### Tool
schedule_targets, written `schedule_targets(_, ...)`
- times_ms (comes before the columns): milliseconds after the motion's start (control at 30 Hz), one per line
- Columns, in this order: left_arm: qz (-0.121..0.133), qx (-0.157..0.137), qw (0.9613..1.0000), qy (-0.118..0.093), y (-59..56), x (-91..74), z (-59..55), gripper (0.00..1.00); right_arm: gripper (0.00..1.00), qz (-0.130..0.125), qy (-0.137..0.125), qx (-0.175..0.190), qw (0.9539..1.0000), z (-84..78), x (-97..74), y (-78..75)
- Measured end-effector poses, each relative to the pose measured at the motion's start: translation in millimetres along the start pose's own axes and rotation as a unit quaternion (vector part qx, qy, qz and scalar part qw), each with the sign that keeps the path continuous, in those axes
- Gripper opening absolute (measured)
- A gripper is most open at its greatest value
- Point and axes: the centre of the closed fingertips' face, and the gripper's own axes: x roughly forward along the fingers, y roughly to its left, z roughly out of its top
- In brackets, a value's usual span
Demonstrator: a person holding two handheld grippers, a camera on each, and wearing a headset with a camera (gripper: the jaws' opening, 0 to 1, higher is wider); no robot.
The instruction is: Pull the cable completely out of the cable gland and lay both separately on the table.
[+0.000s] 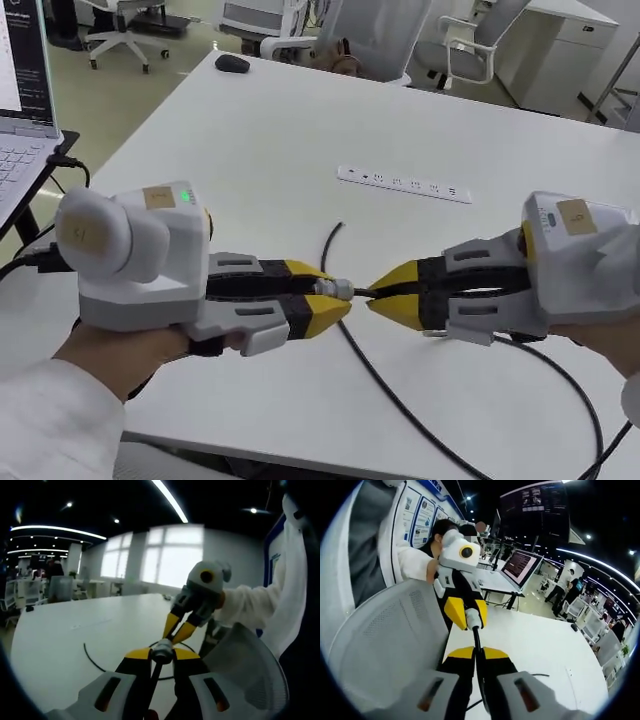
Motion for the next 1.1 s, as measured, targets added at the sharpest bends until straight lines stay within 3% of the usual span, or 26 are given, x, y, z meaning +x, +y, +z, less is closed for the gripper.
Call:
schedule_targets(633,0.027,-0.013,0.9992,-0.025,12.6,-6.5,9.1,0.17,0.03,-0.039,0.008,0.035,0.9986,-29.2,-41.4,-19.3)
schedule_targets(733,0.041,-0.020,0.9988,-0.017,18.1,-8.3,5.0,0.18,0.04,-0.061,0.015,0.048,0.9969,-42.1,-49.4,-30.2)
schedule_targets(867,0.051,-0.030,0.9978,-0.031,23.5,-11.4,9.1,0.17,0.04,-0.102,0.031,0.075,0.9915,-63.5,-57.1,-47.3)
schedule_targets(900,0.050,-0.033,0.9977,-0.032,23.5,-11.5,9.3,0.17,0.04,-0.117,0.043,0.090,0.9881,-72.0,-56.8,-52.8)
schedule_targets(1000,0.049,-0.035,0.9976,-0.032,23.0,-10.7,9.7,0.18,0.04,-0.105,0.049,0.077,0.9903,-79.3,-47.1,-52.3)
schedule_targets(1100,0.047,-0.034,0.9978,-0.030,21.3,-9.3,9.4,0.18,0.04,-0.099,0.052,0.088,0.9898,-86.0,-32.6,-54.4)
